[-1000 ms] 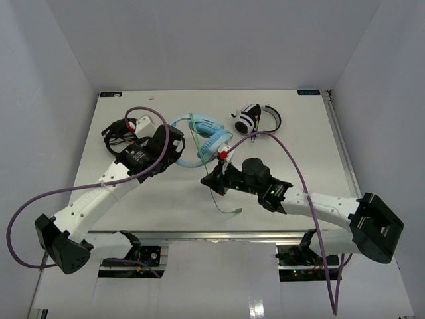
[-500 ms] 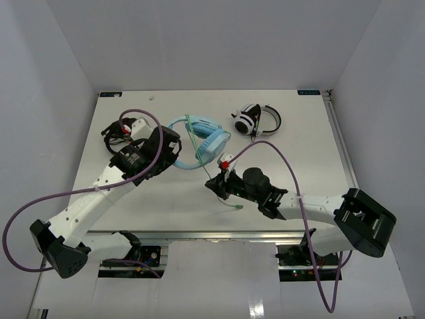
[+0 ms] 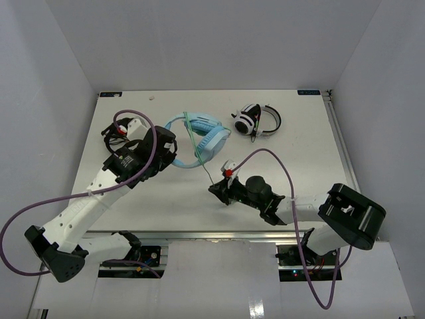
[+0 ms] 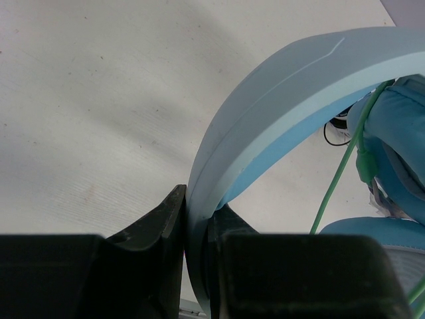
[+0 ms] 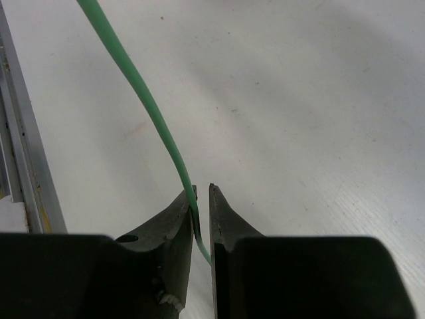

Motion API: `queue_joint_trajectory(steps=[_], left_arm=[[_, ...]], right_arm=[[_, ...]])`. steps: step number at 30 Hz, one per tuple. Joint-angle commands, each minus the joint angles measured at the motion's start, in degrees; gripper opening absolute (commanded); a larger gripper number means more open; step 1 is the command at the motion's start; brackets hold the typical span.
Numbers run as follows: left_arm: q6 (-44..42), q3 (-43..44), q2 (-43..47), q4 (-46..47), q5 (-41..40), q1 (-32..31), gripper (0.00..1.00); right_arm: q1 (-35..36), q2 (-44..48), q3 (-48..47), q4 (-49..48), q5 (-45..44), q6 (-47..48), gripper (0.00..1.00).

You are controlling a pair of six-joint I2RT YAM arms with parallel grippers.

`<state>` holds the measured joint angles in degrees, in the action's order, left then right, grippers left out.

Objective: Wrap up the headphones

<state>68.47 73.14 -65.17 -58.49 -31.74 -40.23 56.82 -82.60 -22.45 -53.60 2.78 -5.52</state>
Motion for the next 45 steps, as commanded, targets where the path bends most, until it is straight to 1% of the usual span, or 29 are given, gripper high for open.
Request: queue_joint_trajectory(steps=[1, 4, 11, 14, 16, 18, 20, 22, 24, 27, 28, 30, 31, 34, 35, 38, 40, 41, 43, 45], left_arm=[[2.57, 2.79, 3.37, 3.34, 0.36, 0.31, 0.00], [2.55, 2.87, 3.94, 3.16, 0.31, 0.24, 0.00], [2.24, 2.30, 5.87, 3.20, 2.97, 0.24, 0.00], [1.93, 1.28, 7.74, 3.55, 3.80, 0.24, 0.00], [1.85, 0.75, 8.75, 3.48, 4.03, 0.24, 0.00], [1.81, 0.29, 9.64, 3.19, 3.95, 0.24, 0.00], [1.61, -0.07, 10.67, 3.12, 3.91, 0.24, 0.00], [1.15, -0.37, 11.17, 3.25, 3.96, 0.24, 0.00], [-2.17, -1.18, 11.79, 4.10, 5.43, 0.24, 0.00], [-8.60, -3.03, 14.23, 9.39, 8.96, 0.24, 0.00], [-10.87, -3.90, 15.29, 11.40, 11.32, 0.24, 0.00], [-15.96, -5.72, 17.66, 16.03, 17.33, 0.24, 0.00], [-19.41, -5.81, 18.79, 17.03, 19.24, 0.24, 0.00], [-25.17, -5.09, 19.87, 18.56, 26.17, 0.24, 0.00], [-27.21, -4.88, 19.83, 19.11, 28.87, 0.24, 0.00], [-34.72, -3.64, 17.96, 19.45, 40.85, 0.24, 0.00], [-39.21, -4.02, 16.64, 19.71, 49.23, 0.24, 0.00], [-40.88, -4.41, 16.29, 19.66, 51.75, 0.24, 0.00], [-45.19, -6.00, 16.05, 18.93, 52.84, 0.24, 0.00], [-47.52, -6.68, 15.75, 16.20, 47.17, 0.24, 0.00]], right_arm=[[0.40, -3.37, 1.26, -8.32, -1.44, 0.54, 0.20], [0.40, -6.12, 2.13, -11.53, -1.41, 0.65, 0.20], [0.30, -12.22, 0.82, -13.13, -0.48, 1.08, 0.20], [-0.59, -15.11, 0.53, -15.82, 0.59, 1.09, 0.19], [-1.18, -16.51, -0.02, -15.96, 1.11, 0.47, 0.18], [-1.61, -17.68, -0.31, -16.51, 1.61, -0.06, 0.16], [-2.03, -19.04, -0.75, -16.80, 2.02, -0.34, 0.10], [-2.22, -19.74, -0.86, -17.01, 2.21, -0.53, 0.08], [-2.90, -19.50, -0.40, -17.51, 2.16, -0.69, 0.08], [-4.63, -18.24, 0.08, -17.86, 3.66, -1.63, 0.08], [-5.58, -17.20, 0.14, -17.90, 5.00, -1.94, 0.08], [-7.73, -14.63, 0.20, -18.03, 8.54, -2.48, 0.08], [-8.27, -13.94, 0.13, -18.03, 9.97, -2.56, 0.08], [-11.49, -10.95, -1.20, -16.81, 18.88, -2.65, 0.08], [-11.64, -10.83, -1.58, -16.42, 21.53, -2.65, 0.08], [-13.86, -9.26, -3.71, -14.09, 32.17, -3.11, 0.08], [-15.00, -8.81, -6.83, -9.26, 35.26, -3.59, 0.08], [-15.59, -8.57, -8.21, -7.15, 36.05, -4.03, 0.08], [-17.75, -7.43, -10.65, -2.95, 36.58, -5.26, 0.08], [-20.02, -6.21, -13.14, 2.50, 35.05, -6.99, 0.08]])
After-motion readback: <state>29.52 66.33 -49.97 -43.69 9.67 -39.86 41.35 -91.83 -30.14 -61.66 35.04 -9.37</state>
